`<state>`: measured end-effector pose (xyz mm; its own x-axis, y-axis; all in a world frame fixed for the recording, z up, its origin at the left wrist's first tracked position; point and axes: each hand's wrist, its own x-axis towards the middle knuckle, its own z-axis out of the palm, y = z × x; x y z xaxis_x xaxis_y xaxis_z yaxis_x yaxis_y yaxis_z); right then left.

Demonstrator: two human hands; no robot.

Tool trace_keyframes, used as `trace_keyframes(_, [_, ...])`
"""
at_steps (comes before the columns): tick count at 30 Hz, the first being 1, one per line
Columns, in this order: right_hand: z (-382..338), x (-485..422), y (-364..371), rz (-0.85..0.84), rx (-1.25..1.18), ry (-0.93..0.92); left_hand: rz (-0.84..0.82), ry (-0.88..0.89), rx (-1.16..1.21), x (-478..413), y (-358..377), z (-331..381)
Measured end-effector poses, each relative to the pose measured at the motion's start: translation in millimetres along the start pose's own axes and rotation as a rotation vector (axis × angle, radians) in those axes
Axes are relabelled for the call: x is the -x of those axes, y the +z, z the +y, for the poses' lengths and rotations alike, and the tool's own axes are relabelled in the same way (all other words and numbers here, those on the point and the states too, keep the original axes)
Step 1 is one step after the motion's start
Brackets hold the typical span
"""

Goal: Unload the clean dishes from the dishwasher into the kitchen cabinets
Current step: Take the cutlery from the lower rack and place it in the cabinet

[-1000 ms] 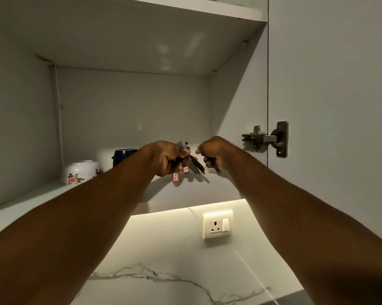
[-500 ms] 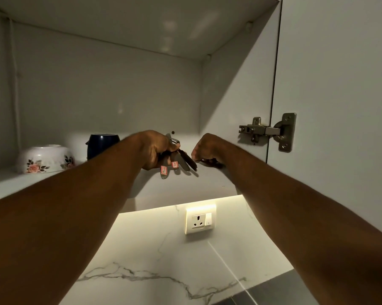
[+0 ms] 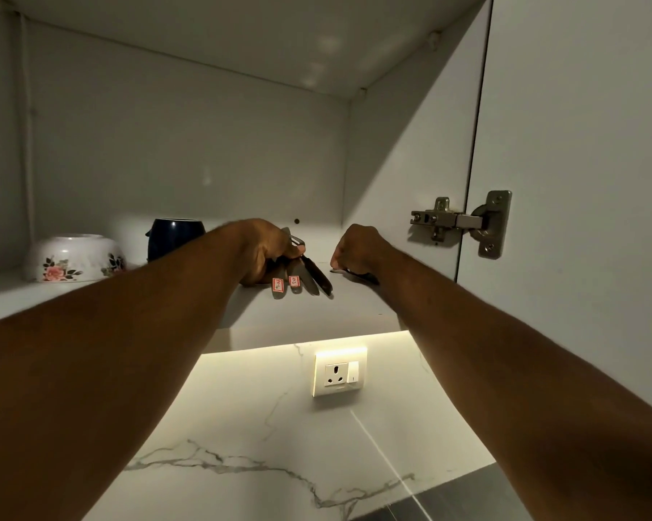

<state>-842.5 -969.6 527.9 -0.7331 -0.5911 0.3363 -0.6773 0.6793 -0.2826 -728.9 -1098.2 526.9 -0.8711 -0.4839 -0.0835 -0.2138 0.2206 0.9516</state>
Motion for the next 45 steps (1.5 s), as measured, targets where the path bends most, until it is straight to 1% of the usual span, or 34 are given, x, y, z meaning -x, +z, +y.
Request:
trace_keyframes(1, [1, -2, 1, 0.003, 0.013, -0.015, 0.006, 0.001, -0.002, -1, 0, 0])
trace_keyframes(3, [1, -4, 3, 0.068, 0.017, -0.052, 0.012, -0.003, -0.01, -1, -1, 0])
trace_keyframes(4, [0, -4, 3, 0.117, -0.038, -0.078, 0.015, -0.003, -0.014, -1, -1, 0])
trace_keyframes(6, [-2, -3, 2, 0.182, -0.268, -0.124, 0.012, -0.003, -0.013, 1, -1, 0])
trace_keyframes(7, [-5, 1, 1, 0.165, -0.401, -0.129, 0.003, -0.001, -0.008, 3, 0, 1])
trace_keyframes(9, [-10, 11, -1, 0.042, -0.584, -0.103, -0.04, 0.009, -0.005, 6, 1, 2])
trace_keyframes(10, [-11, 14, -1, -0.013, -0.608, -0.104, -0.062, 0.014, 0.001, 8, 2, 2])
trace_keyframes(12, [-12, 16, 0, -0.07, -0.611, -0.13, -0.091, 0.024, 0.012, 10, 2, 3])
trace_keyframes(16, [-11, 15, 0, -0.107, -0.714, -0.11, -0.091, 0.013, 0.015, 11, 3, 2])
trace_keyframes(20, [-10, 17, 0, -0.148, -0.901, -0.035, -0.096, 0.007, 0.083, 11, 3, 2])
trace_keyframes(22, [-11, 16, -1, -0.142, -1.031, 0.011, -0.087, -0.011, 0.06, 13, 4, 3])
trace_keyframes(24, [-11, 17, -3, -0.089, -1.124, 0.036, -0.074, -0.031, 0.063, 15, 4, 4])
trace_keyframes(28, [-8, 15, -3, 0.045, -1.027, 0.051, -0.048, -0.054, 0.084, 16, 4, 4])
trace_keyframes(31, [-7, 10, 0, 0.048, -0.956, 0.055, -0.022, -0.068, 0.095, 18, 4, 3])
trace_keyframes(32, [-6, 8, 1, 0.049, -0.893, 0.05, -0.018, -0.077, 0.091, 17, 3, 3])
trace_keyframes(35, [-5, 7, 4, 0.035, -0.607, 0.007, -0.035, -0.12, 0.091, 13, 1, 1])
trace_keyframes(37, [-6, 7, 6, 0.033, -0.493, -0.039, -0.042, -0.142, 0.096, 9, -1, 1])
trace_keyframes(39, [-7, 6, 6, 0.067, -0.368, -0.091, -0.039, -0.142, 0.089, 9, -1, 1])
trace_keyframes(43, [-8, -7, 10, 0.133, -0.025, -0.181, 0.013, -0.115, 0.071, 13, 0, 3])
trace_keyframes(45, [-13, -15, 13, 0.153, 0.061, -0.212, 0.006, -0.125, 0.06, 13, -1, 3])
